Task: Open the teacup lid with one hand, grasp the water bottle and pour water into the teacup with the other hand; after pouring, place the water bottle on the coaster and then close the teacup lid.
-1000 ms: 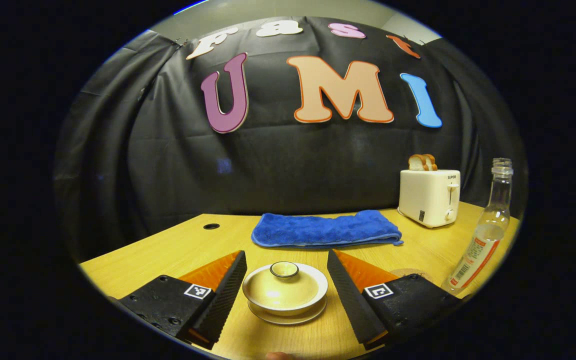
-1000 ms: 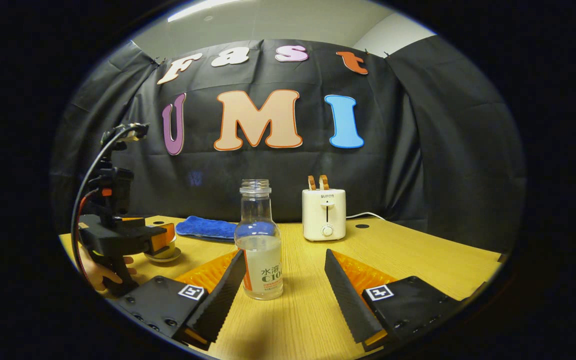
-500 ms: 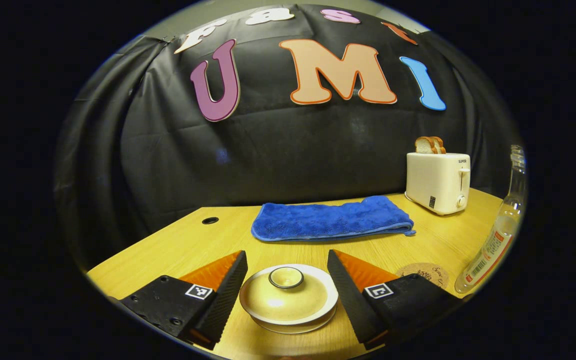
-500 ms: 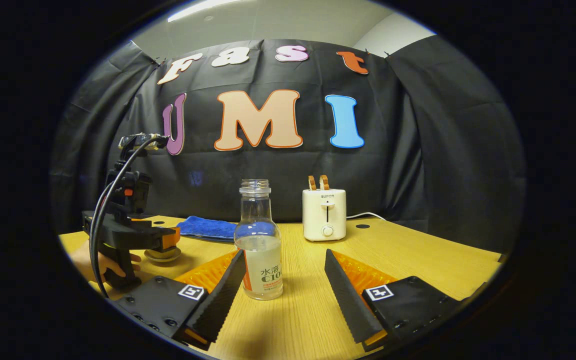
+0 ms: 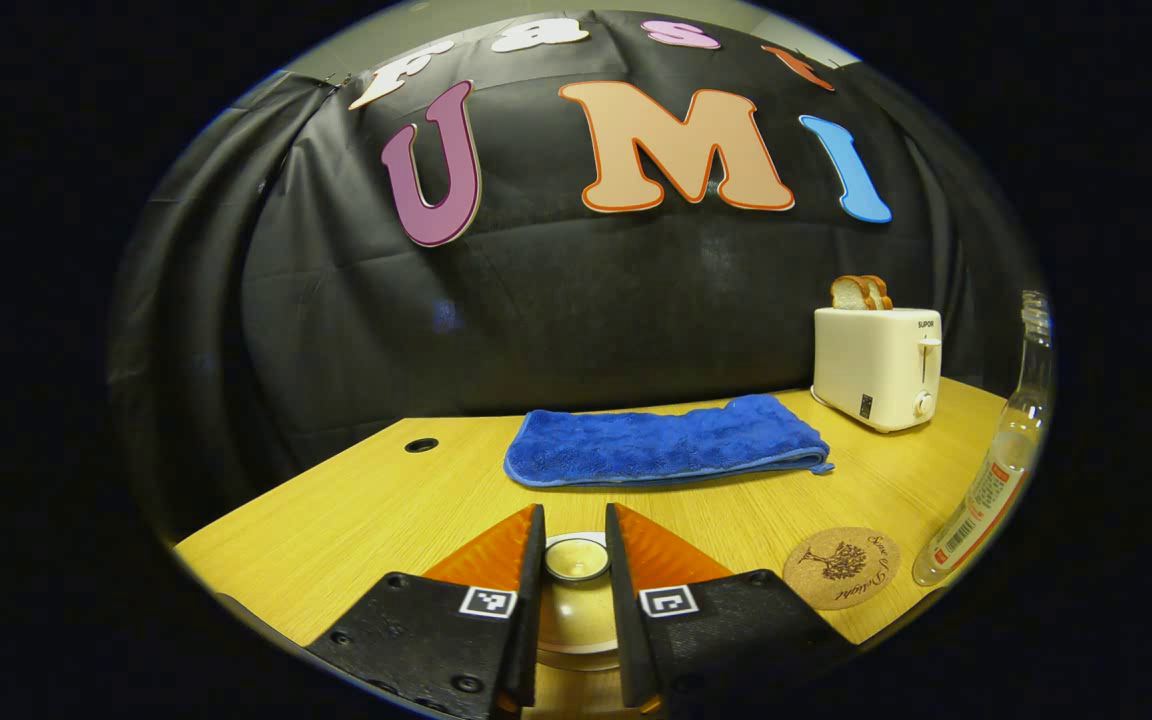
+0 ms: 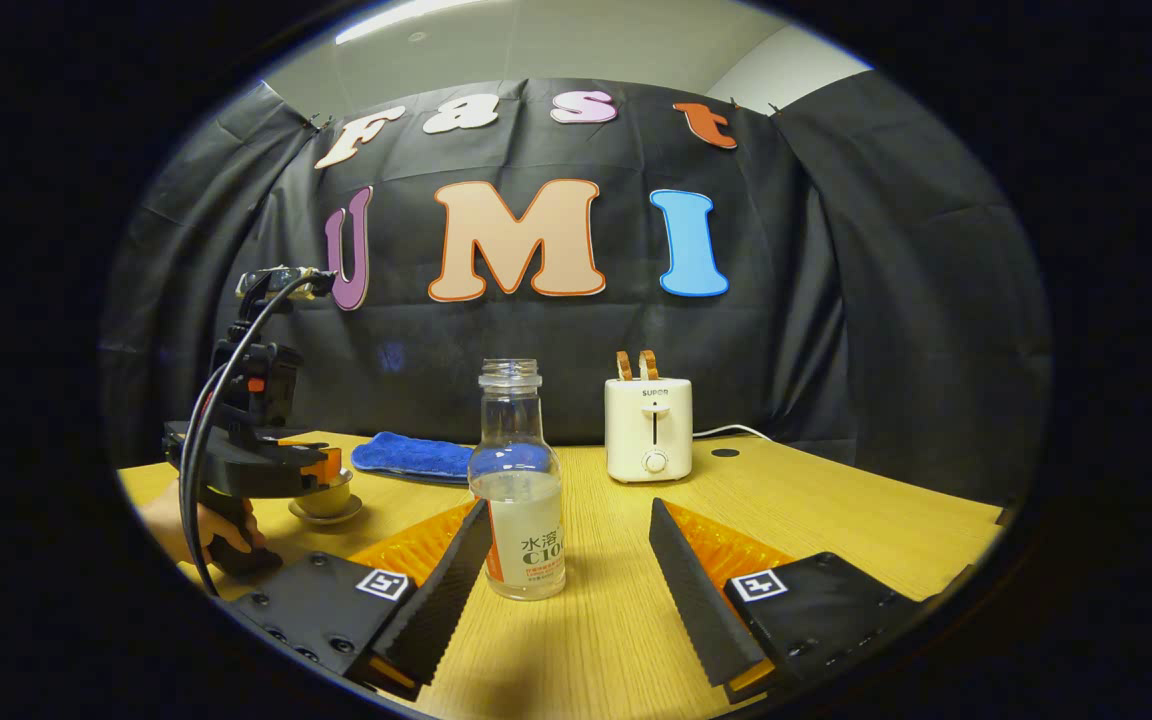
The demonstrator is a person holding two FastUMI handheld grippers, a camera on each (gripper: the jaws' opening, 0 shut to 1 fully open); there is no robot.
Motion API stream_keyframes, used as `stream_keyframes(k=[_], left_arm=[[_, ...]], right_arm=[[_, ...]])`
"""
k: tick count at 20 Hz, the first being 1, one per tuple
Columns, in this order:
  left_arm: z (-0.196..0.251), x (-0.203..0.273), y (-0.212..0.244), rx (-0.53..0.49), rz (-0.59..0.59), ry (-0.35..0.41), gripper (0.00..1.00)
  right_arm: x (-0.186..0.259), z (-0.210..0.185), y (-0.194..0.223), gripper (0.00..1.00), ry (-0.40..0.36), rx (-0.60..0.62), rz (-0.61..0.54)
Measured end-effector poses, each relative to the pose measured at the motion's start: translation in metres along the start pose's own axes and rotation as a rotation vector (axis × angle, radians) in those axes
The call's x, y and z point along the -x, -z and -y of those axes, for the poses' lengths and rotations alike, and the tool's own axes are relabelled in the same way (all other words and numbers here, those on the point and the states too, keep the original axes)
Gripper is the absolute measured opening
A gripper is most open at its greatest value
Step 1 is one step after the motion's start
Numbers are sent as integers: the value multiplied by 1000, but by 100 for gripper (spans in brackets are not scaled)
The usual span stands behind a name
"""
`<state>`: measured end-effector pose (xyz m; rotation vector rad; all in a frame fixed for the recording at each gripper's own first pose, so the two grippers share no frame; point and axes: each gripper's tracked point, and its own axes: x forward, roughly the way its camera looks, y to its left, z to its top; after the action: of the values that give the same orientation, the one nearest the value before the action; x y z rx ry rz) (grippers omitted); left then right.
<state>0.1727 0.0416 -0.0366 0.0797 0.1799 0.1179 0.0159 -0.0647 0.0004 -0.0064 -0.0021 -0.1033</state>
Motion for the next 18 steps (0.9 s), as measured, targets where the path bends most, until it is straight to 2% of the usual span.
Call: stream_keyframes(k=[2,8,12,15,17,18], left_arm=[[1,0,1,0,-1,9,26],[2,2,0,19,5,26,25],[-4,11,-11,66,81,28,25],[-4,18,-26,89,182,44,25],[-2,18,-18,84,159,55,24],[-2,19,-20,92,167,56,25]], right_arm=[[0,0,0,100,0,0,0],[0,1,0,100,-1,0,0],[0,1,0,100,-1,1,0],[1,0,1,100,-2,1,0],[0,1,0,100,-1,1,1],[0,0,0,96,-2,1,0]])
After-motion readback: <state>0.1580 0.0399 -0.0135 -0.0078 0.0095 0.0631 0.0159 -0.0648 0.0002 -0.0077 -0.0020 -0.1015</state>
